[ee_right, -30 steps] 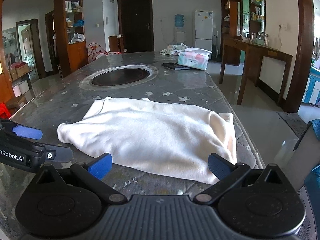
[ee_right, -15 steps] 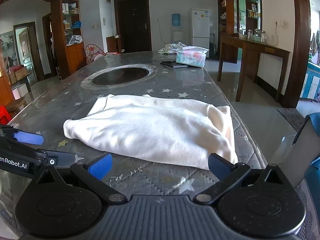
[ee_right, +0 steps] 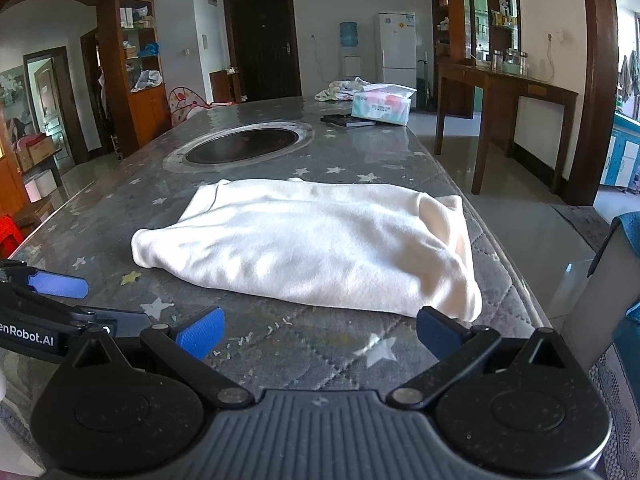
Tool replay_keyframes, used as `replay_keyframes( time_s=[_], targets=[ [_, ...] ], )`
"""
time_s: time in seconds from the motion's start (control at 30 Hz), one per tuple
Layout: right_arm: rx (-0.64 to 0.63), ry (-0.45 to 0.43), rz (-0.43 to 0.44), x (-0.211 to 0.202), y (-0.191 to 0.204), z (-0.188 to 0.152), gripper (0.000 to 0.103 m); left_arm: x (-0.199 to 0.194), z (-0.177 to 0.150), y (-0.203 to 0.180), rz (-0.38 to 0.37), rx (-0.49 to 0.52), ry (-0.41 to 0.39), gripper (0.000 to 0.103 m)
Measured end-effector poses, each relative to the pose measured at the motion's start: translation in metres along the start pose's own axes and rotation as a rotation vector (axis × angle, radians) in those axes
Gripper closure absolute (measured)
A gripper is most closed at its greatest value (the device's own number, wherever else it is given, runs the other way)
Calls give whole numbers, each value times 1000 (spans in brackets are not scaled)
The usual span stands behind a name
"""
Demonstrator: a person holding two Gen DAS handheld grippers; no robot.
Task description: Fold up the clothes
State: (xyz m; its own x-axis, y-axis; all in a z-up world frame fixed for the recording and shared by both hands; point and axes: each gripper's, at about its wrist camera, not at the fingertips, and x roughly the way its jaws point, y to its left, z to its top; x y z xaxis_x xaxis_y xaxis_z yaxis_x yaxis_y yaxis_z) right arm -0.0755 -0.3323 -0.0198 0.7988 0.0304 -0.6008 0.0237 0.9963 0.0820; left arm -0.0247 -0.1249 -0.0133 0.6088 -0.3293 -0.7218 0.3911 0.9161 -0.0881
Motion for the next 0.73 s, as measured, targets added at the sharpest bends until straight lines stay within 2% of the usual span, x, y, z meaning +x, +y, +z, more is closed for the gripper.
replay_keyframes(
  time_s=[0.73],
  targets=[
    [25, 1, -5, -2, -3, -4, 0, -1, -3, -2, 3, -4, -2, 0]
  ],
)
